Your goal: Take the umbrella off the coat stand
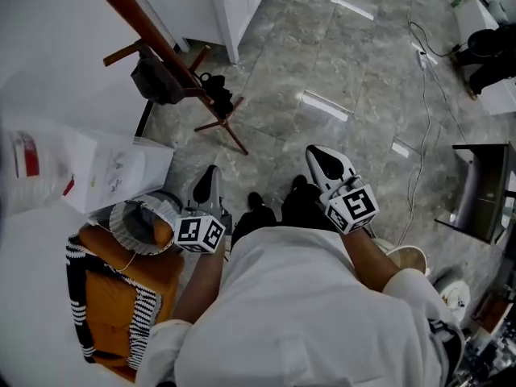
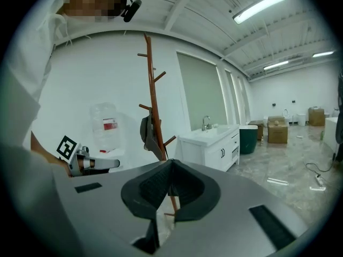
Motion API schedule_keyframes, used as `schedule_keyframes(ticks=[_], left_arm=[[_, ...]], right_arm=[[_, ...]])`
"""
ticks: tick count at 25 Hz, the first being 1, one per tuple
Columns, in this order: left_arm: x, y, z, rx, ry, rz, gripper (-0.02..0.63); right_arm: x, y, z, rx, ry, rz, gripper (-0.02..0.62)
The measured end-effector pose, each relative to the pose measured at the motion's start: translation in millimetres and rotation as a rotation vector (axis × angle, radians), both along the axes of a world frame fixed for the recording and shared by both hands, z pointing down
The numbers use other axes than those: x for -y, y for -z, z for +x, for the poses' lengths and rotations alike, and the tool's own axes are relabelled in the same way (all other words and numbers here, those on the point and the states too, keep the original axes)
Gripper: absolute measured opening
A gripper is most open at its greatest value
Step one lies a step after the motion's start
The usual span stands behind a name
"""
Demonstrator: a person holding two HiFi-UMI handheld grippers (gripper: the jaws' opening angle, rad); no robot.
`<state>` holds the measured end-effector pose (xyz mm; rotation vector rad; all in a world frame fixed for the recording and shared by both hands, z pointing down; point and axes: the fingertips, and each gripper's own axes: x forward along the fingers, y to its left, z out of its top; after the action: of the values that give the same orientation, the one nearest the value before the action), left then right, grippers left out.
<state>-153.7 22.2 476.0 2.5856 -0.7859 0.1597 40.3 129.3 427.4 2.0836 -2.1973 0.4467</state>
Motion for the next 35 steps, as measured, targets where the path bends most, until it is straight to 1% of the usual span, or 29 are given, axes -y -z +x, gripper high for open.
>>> schedule_keyframes(ticks=[4,7,9,12,15,18,21,25,28,30,32,35], left_arm=[[24,-4,25,0.034,0.046,0.016,0.018],[49,-9,47,0.061,0.129,0.012,0.017],[62,-8,61,0.068,0.191,0.002,0.017],[78,4,82,0.098,0.25,0.02,0.017],[89,15,93,0.148,0.326,0.041,0.017],[99,17,104,0.165,0.389,0.04,0.017],[109,16,103,0.166,0.451,0.034,0.017],[119,10,88,0.176,0.5,0.005,0.017],[137,2,75,0.152,0.497,-0.002,0.017],[149,1,69,0.134,0.477,0.013,0.017],[158,4,66,0.118,0.462,0.037,0.017],[161,-1,58,0.083,0.476,0.038,0.017]], right_arm=[[42,-7,33,0.045,0.054,0.025,0.014],[81,-13,61,0.075,0.122,0.041,0.015],[109,-13,78,0.086,0.186,0.054,0.014],[150,-8,99,0.109,0.296,0.072,0.014],[183,-7,111,0.142,0.411,0.083,0.014],[212,-14,123,0.158,0.487,0.072,0.014],[240,-22,120,0.14,0.581,0.073,0.015],[270,-33,98,0.135,0.673,0.058,0.015],[293,-49,70,0.115,0.741,-0.009,0.015],[305,-58,52,0.099,0.777,-0.052,0.015],[314,-63,42,0.079,0.796,-0.067,0.015],[320,-65,31,0.046,0.825,-0.07,0.017]])
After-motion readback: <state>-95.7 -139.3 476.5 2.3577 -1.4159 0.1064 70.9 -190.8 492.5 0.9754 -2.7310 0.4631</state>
